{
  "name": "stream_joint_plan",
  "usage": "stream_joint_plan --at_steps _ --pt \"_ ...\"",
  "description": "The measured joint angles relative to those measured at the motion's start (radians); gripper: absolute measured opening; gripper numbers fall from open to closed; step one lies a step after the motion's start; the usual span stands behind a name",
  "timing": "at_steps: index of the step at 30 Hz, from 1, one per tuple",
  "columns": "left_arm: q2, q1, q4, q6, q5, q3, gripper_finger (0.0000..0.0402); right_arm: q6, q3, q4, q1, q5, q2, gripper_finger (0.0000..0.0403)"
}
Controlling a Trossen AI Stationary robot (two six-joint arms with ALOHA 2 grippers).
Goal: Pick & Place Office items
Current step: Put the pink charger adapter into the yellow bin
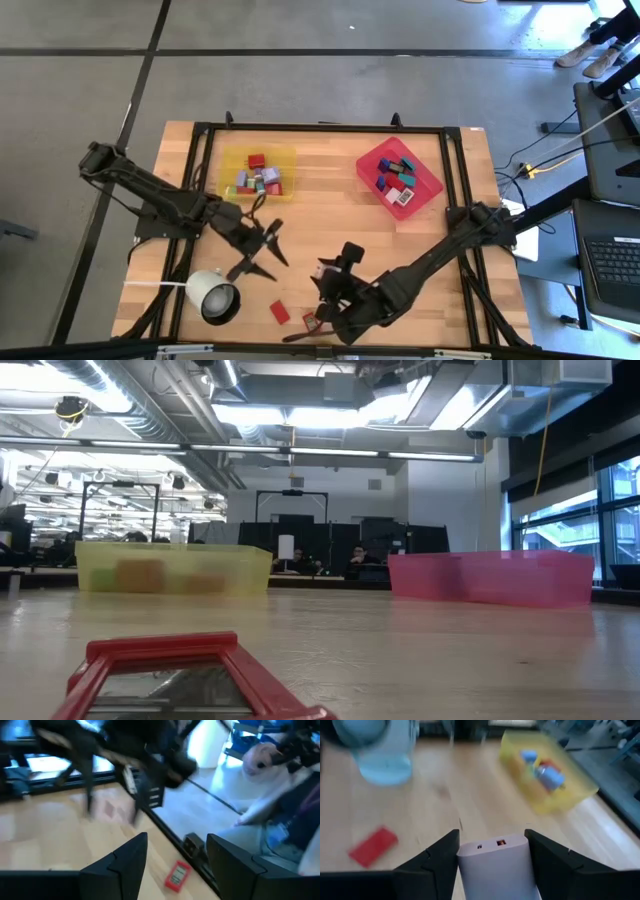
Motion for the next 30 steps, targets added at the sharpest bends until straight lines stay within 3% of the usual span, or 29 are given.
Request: stream_joint_plan --at_steps 6,10,13,17,20,23,26,30 --pt "0.009 -0.071 0.002 -0.020 -0.093 0.000 0.0200 -0.142 0.001 0.142 -0.001 0.021 -0.047 0.0208" --pt "0.009 -0.111 -0.018 0.002 -0.262 0.000 0.0200 -0.209 0.001 0.290 0.000 0.021 -0.061 0.0209" --pt "0.016 -0.147 -0.016 0.105 -0.387 0.000 0.0201 -0.307 0.001 0.369 -0.001 -0.033 -0.060 0.0209" --pt "0.016 -0.193 -0.003 0.169 -0.507 0.000 0.0201 -0.343 0.001 0.364 -0.001 -0.100 -0.060 0.0209" --pt "0.017 -0.206 0.014 0.075 -0.594 0.000 0.0201 -0.427 0.001 0.325 -0.001 -0.110 -0.060 0.0209" --pt "0.016 -0.199 0.022 -0.160 -0.689 0.000 0.0201 -0.557 0.001 0.280 0.002 -0.103 -0.059 0.0209" --pt "0.016 -0.179 0.005 -0.322 -0.641 0.000 0.0201 -0.626 0.001 0.275 0.003 -0.083 -0.059 0.0210" --pt "0.016 -0.169 -0.012 -0.405 -0.522 0.000 0.0201 -0.678 0.001 0.275 0.000 -0.013 -0.059 0.0210"
